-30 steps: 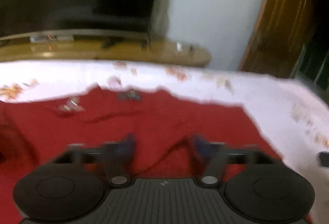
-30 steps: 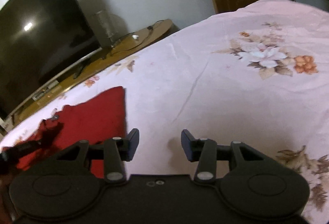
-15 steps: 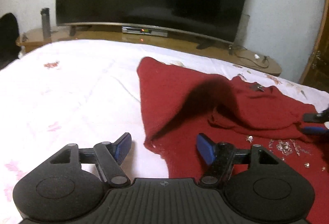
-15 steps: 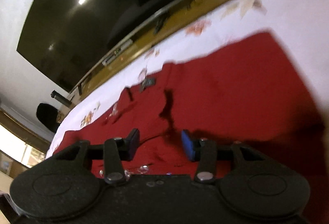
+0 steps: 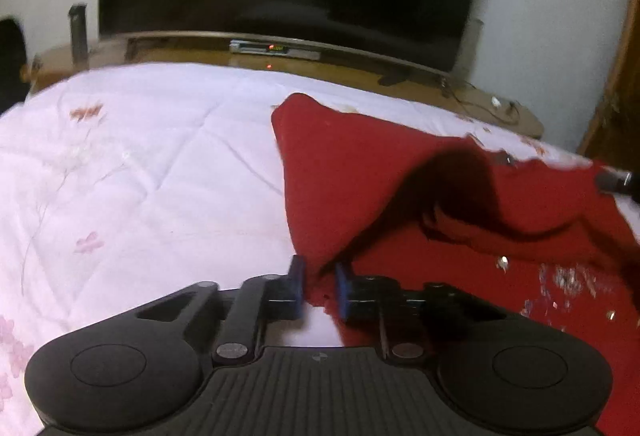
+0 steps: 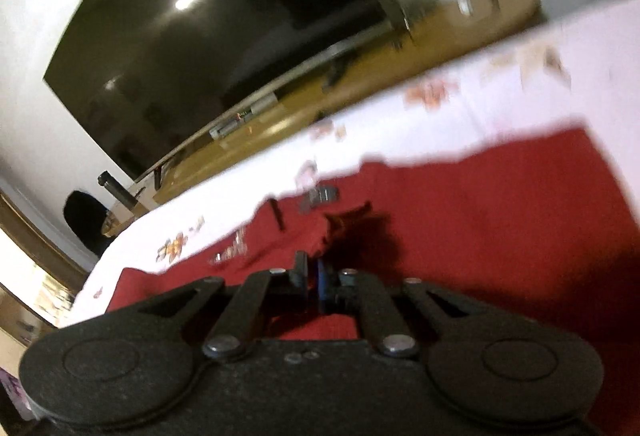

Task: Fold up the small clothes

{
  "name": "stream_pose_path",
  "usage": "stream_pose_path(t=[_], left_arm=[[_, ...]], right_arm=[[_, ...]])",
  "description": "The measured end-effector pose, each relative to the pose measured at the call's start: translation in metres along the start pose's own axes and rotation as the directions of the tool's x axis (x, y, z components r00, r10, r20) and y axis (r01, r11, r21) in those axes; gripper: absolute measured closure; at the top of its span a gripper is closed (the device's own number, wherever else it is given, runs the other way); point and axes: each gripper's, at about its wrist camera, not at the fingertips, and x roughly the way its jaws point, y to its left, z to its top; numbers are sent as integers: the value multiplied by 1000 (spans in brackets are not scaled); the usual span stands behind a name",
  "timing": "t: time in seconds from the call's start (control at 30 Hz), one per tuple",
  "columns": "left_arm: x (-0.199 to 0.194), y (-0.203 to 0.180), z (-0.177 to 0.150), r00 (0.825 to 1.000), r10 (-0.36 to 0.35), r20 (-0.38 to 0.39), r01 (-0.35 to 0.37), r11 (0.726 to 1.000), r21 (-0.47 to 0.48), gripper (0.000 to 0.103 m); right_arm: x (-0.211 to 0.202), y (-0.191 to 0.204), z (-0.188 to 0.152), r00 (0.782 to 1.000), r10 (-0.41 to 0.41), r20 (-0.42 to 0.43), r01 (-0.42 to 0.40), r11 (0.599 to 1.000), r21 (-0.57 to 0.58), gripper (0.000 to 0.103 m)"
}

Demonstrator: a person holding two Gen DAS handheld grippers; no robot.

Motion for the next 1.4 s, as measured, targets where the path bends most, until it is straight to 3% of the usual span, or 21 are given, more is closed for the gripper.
stream_pose_path(t=[0.2, 0.37, 0.57, 0.7, 0.77, 0.8, 0.83, 0.87, 0.9, 1.03, 1.2, 1.4], left_arm=[[-2, 3, 1, 1000, -16, 1, 16, 999, -38, 90], [-3, 5, 4, 1000, -22, -16, 22, 999, -27, 90], [-1, 10, 6, 999, -31, -24, 30, 999, -27, 90], [-1, 9, 8, 999, -25, -38, 24, 1000, -19, 90], [-3, 7, 9, 999, -23, -33, 23, 1000, 11, 89], [-6, 7, 7, 999, -28, -27, 29, 999, 25, 86], [-11, 9, 6, 999, -34, -22, 34, 999, 36, 73], [-17, 12, 4, 1000, -27, -14, 28, 999, 43, 52], [-25, 19, 2, 1000, -12, -2, 12, 999, 34, 45], [-44, 34, 17, 994, -58, 89, 62, 997, -44, 44], [-5, -9, 60, 978, -168, 121, 161, 985, 65, 48], [47, -50, 81, 975, -202, 93, 190, 974, 120, 48]], right_arm=[[-40, -8, 14, 993, -60, 105, 69, 994, -81, 98], [-21, -49, 0, 986, -168, -15, 168, 985, -28, 98], [-41, -42, -3, 990, -135, 38, 137, 989, -60, 98], [-20, -59, -9, 969, -240, -56, 236, 969, -72, 98], [-18, -61, -11, 971, -230, -63, 227, 972, -59, 97], [-19, -59, -9, 969, -237, -66, 233, 970, -66, 91], [-21, -57, -9, 968, -242, -62, 238, 969, -72, 87], [-23, -55, -8, 967, -249, -54, 244, 966, -82, 86], [-27, -53, -8, 968, -248, -42, 243, 965, -97, 86], [-44, -40, 0, 979, -204, 28, 206, 962, -178, 87], [-12, -11, 10, 992, -130, -9, 124, 965, -231, 90], [42, 43, -3, 996, -38, -81, 7, 934, -357, 92]])
